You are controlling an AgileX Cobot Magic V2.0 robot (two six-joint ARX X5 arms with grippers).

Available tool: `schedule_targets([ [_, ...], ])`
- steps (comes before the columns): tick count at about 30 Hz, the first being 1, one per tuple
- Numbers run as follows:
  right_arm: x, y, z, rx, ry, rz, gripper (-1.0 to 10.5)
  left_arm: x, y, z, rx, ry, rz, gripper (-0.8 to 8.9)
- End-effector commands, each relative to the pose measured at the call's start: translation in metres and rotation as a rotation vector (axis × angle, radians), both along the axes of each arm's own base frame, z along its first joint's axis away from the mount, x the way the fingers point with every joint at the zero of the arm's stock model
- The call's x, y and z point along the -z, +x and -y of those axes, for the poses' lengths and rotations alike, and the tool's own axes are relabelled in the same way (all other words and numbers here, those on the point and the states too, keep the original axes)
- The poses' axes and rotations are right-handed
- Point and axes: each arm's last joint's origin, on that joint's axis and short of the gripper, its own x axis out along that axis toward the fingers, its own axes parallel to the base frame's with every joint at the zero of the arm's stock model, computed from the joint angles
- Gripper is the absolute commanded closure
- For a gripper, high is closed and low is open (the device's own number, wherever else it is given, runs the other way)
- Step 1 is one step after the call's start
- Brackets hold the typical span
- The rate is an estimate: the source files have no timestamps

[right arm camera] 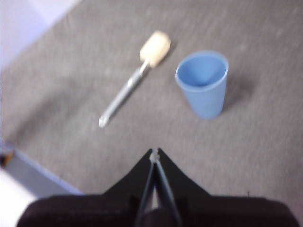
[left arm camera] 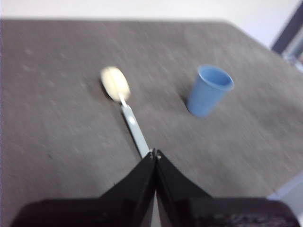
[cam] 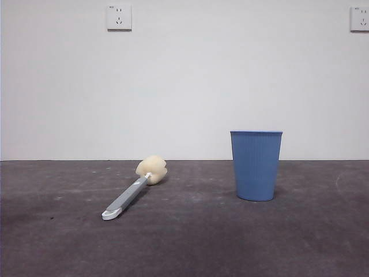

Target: Pick up the cup brush,pick up the cup,insert the brush into the cup,clean the cup,put the cup brush back,put the cup back to the fixed position on the table

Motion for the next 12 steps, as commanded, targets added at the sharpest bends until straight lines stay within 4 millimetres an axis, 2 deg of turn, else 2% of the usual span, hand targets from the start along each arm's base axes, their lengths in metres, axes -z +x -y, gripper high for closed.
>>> schedule_targets([
  [1, -0.0021, 0.0019, -0.0014, -0.071, -0.073, -0.033, 9.6, -0.0070, 0.0015, 0.0008, 0.071, 0.070, -0.025, 8.20],
  [6, 0.0035, 0.0052, -0.0032, -0.102, -0.100, -0.142, 9.6, -0.0138, 0.0050, 0.0011, 0.111, 0.105, -0.111, 8.20],
  [10, 0.0042, 0.0075, -0.0036, -0.104, -0.101, -0.149, 9.3, -0.0138, 0.0078, 0.0011, 0.107, 0.105, -0.134, 7.87],
  [11, 0.0042, 0.0075, -0.0036, -0.104, -0.100, -0.148, 8.7, -0.0135, 0.0080, 0.0011, 0.103, 0.100, -0.143, 6.68],
  [12, 0.0041, 0.0075, -0.0036, -0.101, -0.098, -0.150, 7.3, -0.0131, 0.0091, 0.0011, 0.103, 0.099, -0.149, 5.01],
])
